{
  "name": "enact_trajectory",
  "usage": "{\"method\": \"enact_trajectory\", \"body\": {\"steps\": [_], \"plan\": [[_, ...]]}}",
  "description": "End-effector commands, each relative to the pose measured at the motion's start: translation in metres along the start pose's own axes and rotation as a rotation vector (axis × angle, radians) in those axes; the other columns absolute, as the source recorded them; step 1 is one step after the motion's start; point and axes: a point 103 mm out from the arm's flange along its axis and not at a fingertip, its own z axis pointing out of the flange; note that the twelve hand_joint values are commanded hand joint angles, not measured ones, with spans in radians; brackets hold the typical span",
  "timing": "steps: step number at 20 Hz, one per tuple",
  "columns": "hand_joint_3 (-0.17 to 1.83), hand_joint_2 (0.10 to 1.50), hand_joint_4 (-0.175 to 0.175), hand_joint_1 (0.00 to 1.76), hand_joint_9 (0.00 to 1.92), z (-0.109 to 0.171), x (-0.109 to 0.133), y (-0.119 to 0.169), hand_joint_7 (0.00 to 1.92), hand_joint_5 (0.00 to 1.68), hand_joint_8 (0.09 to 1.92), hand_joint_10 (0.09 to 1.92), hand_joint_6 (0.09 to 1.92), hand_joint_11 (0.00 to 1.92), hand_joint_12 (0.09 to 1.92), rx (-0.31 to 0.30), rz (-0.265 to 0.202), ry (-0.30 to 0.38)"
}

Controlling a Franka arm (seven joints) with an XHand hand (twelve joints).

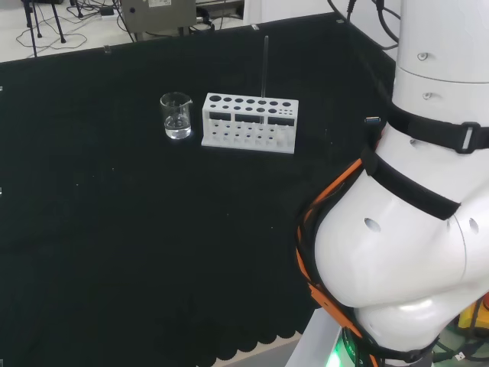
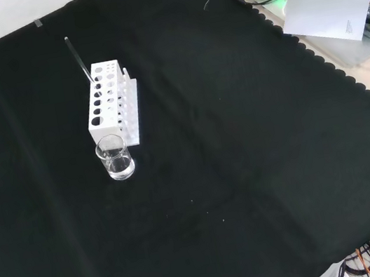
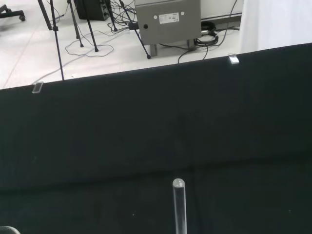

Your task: Take the glass rod from the white test tube rack.

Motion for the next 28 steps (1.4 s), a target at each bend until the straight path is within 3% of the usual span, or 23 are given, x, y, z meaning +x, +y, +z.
{"method": "enact_trajectory", "body": {"steps": [1,9,18,28], "plan": [[0.4,0.96,-0.175,0.48,0.84,0.03,0.002,-0.005,0.56,0.41,1.0,0.92,0.1,0.48,1.4,0.033,-0.004,-0.017],[0.4,0.97,-0.175,0.5,0.92,0.055,0.0,-0.013,0.66,0.46,1.0,0.94,0.14,0.5,1.39,0.067,-0.041,-0.044],[0.41,0.97,-0.175,0.55,1.05,0.069,0.003,-0.011,0.78,0.35,1.0,0.93,0.63,0.64,1.34,0.06,-0.063,-0.019],[0.43,0.97,-0.175,0.59,1.2,0.09,-0.012,-0.014,0.91,0.38,1.05,1.02,0.8,0.77,1.32,0.05,-0.067,0.024]]}}
